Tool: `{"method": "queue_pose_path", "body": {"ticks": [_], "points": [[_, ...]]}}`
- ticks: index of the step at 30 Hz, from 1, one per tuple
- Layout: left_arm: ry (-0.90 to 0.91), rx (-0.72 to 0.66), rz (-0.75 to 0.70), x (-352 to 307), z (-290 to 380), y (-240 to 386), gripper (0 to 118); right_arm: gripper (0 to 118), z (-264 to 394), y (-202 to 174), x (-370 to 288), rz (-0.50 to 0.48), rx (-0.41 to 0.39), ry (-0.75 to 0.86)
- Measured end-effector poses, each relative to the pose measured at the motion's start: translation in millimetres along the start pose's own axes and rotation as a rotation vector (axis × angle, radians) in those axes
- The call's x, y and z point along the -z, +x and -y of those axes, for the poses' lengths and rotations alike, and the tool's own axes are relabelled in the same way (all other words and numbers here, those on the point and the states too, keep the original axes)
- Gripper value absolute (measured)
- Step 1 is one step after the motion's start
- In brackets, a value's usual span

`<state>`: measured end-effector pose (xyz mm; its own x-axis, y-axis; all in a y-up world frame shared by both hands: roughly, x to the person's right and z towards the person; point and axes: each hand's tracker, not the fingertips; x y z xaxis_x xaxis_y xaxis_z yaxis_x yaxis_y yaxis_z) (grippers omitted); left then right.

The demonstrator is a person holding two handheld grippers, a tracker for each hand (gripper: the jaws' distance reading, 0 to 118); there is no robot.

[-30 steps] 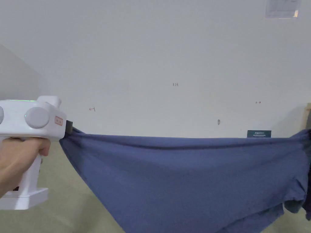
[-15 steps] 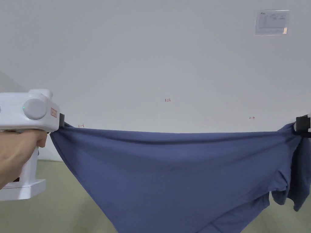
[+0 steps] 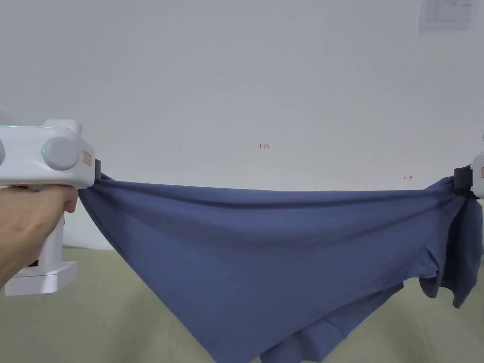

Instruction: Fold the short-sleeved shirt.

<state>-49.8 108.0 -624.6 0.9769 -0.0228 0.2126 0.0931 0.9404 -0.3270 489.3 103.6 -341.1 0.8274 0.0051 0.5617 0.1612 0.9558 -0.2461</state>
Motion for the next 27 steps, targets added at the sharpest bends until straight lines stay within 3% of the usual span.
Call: {"method": "queue_pose_path", "body": {"ticks": [7,12,15,21,27], "points": [[-0.145,0.015,0.032,43.2,77.0,3.0,1,7,72.1,2.9,29.7,0.013,-0.043,-0.078],[-0.255,0.018,0.075,30.5,155.5,3.7,1,7,150.7,9.2,19.7,0.011,-0.062,-0.166],[-0.293,-0.012,0.094,13.7,200.8,-3.3,1,7,197.9,12.2,-5.9,-0.006,-0.077,-0.218],[-0.387,-0.025,0.117,-41.2,271.9,-28.7,1,7,281.4,27.8,-74.7,-0.048,-0.003,-0.311],[-0.436,0.006,0.138,-109.1,325.1,-58.0,1,7,345.4,41.4,-155.6,-0.058,-0.02,-0.355]]}}
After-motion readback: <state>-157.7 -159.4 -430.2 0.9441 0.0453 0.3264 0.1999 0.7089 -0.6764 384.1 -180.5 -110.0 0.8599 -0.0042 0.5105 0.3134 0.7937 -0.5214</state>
